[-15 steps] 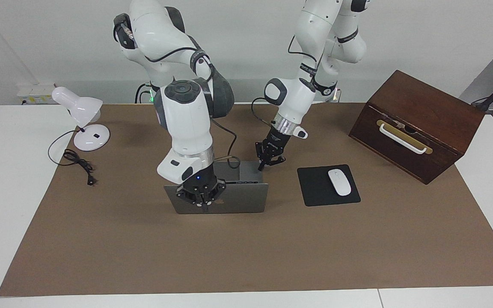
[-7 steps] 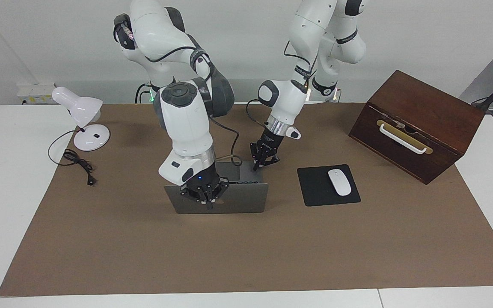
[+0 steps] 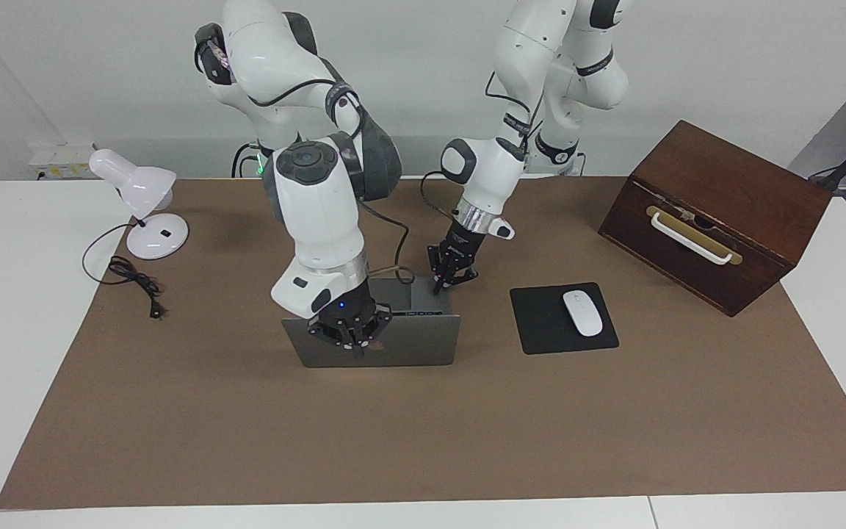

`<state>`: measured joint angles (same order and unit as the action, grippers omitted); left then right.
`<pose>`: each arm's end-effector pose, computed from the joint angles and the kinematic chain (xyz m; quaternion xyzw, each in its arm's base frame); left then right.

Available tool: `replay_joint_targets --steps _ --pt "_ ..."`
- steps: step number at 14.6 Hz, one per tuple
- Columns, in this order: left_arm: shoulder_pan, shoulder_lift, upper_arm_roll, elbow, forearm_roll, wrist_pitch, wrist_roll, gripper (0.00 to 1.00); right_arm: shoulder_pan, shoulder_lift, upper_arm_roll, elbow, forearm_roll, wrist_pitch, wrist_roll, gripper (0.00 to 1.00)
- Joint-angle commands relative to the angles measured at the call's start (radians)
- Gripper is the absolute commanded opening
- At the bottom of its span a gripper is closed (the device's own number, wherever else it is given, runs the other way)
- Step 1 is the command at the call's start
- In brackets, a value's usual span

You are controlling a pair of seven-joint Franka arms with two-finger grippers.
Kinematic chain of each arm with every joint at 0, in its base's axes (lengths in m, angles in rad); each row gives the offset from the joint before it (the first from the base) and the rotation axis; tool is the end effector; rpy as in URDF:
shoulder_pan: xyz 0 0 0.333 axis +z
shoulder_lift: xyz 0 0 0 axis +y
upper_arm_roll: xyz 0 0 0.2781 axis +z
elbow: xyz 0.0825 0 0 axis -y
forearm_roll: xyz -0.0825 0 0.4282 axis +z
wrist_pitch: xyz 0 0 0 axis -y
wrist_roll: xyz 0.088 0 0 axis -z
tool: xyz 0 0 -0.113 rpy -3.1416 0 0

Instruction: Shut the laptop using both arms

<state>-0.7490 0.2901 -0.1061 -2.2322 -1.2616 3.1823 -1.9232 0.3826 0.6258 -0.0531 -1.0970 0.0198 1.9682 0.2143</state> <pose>0.4332 -0.3662 0.2007 0.3636 0.8781 -0.1308 0.2824 0.7323 0.2636 0.4390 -0.9905 -0.0613 -0.1197 0.0279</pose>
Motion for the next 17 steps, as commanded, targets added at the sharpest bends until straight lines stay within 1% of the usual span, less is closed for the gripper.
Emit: replay_joint_targets --steps 1,3,5,7,9,12,14,17 --pt "-0.042 0.018 0.013 0.000 -0.035 0.019 -0.002 0.00 -0.002 -0.002 -0.005 0.012 0.019 -0.023 0.019 0.00" --pt "-0.047 0.018 0.011 -0.004 -0.036 0.027 -0.002 0.00 -0.004 -0.003 -0.004 0.012 0.032 -0.055 0.019 0.00" --pt "-0.047 0.017 0.011 -0.009 -0.038 0.027 -0.002 0.00 -0.007 -0.006 -0.008 0.012 0.077 -0.106 0.019 0.00" --pt "-0.047 0.015 0.011 -0.018 -0.038 0.027 -0.002 0.00 -0.010 -0.008 -0.008 0.012 0.094 -0.126 0.019 0.00" --pt "-0.046 0.014 0.013 -0.021 -0.038 0.027 -0.002 0.00 -0.010 -0.012 -0.013 0.012 0.144 -0.158 0.019 0.00" --pt "-0.038 0.012 0.013 -0.029 -0.036 0.027 -0.002 0.00 -0.010 -0.026 -0.027 0.002 0.186 -0.222 0.020 0.00" --pt "-0.038 0.011 0.013 -0.040 -0.036 0.027 0.003 0.00 -0.010 -0.041 -0.027 -0.023 0.193 -0.247 0.026 0.00" --pt "-0.038 0.009 0.013 -0.047 -0.036 0.027 0.027 0.00 -0.010 -0.077 -0.028 -0.099 0.235 -0.244 0.031 0.00"
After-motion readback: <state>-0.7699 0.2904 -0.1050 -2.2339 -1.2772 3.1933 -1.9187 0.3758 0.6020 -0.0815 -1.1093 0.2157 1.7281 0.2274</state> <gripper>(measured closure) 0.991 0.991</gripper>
